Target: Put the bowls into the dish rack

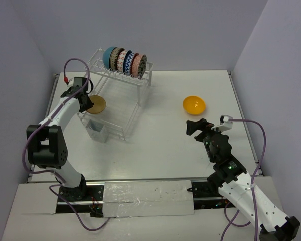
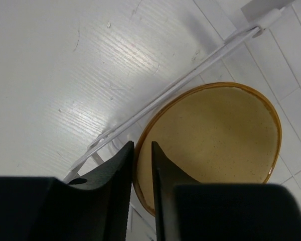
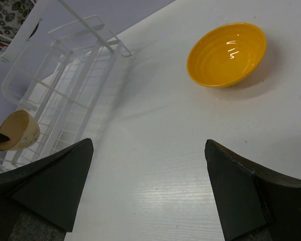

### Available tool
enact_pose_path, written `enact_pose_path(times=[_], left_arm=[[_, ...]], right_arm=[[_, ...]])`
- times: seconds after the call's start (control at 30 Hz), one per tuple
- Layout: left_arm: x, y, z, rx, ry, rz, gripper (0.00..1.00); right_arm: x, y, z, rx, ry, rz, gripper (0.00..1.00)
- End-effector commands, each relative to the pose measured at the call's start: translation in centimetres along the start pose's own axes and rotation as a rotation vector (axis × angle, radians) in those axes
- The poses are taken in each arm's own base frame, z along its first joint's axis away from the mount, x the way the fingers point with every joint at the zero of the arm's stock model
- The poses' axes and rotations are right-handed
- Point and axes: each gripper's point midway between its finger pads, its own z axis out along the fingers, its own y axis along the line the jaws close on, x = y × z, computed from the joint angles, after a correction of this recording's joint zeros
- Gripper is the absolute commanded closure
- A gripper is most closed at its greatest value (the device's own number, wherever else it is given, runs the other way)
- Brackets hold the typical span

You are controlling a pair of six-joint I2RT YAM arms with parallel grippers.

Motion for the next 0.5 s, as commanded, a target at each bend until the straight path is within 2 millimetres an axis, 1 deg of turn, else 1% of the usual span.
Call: enact_pose_path(times=[0.0,0.03,0.07,0.13,0.17,0.23,0.27,0.3,0.33,0.37,0.4,0.43,0.47], left_arm=[[0.2,0.2,0.2,-0.008,0.023,-0.003,0.76],[0.0,0.3,0.2,-0.016,0.018,0.000,0.80],[-0.5,0.3,-0.1,-0.017,0.004,0.000,0.89],[-1.4,0.4,-0.8,-0.024,-0.021,0.011,0.96],[-2.4,0.2,-1.6,-0.016,-0.049,0.010,1.00],[-3.3,-0.1,-2.7,-0.020,-0.080,0.048,1.00],[-4.1,0.1,-3.4,-0.042,-0.112,0.061,1.00],[-4.9,-0.7,-4.4,-0.034,-0.144,0.100,1.00],[-5.1,-0.9,-4.9,-0.045,-0.158,0.129,1.00],[-6.4,-0.9,-5.8,-0.074,-0.207,0.148,1.00],[-6.4,-1.7,-6.6,-0.082,-0.231,0.218,1.00],[-6.7,-2.0,-7.2,-0.103,-0.256,0.249,1.00],[-7.5,-1.8,-7.8,-0.154,-0.298,0.279,1.00]], right_arm=[[-0.5,0.0,0.4,0.003,-0.030,0.015,0.00],[-0.5,0.0,0.4,0.002,-0.028,0.014,0.00],[-0.5,0.0,0.4,0.004,-0.029,0.014,0.00],[-0.4,0.0,0.4,0.002,-0.026,0.013,0.00],[-0.4,0.0,0.4,0.002,-0.026,0.013,0.00],[-0.4,-0.1,0.4,0.005,-0.025,0.012,0.00],[-0.3,-0.1,0.4,0.006,-0.024,0.012,0.00],[-0.3,-0.1,0.5,0.008,-0.023,0.011,0.00],[-0.4,-0.1,0.5,0.008,-0.023,0.011,0.00],[-0.3,-0.1,0.5,0.009,-0.022,0.009,0.00],[-0.3,-0.1,0.5,0.009,-0.022,0.009,0.00],[-0.3,-0.2,0.5,0.011,-0.022,0.009,0.00],[-0.3,-0.2,0.5,0.014,-0.023,0.008,0.00]])
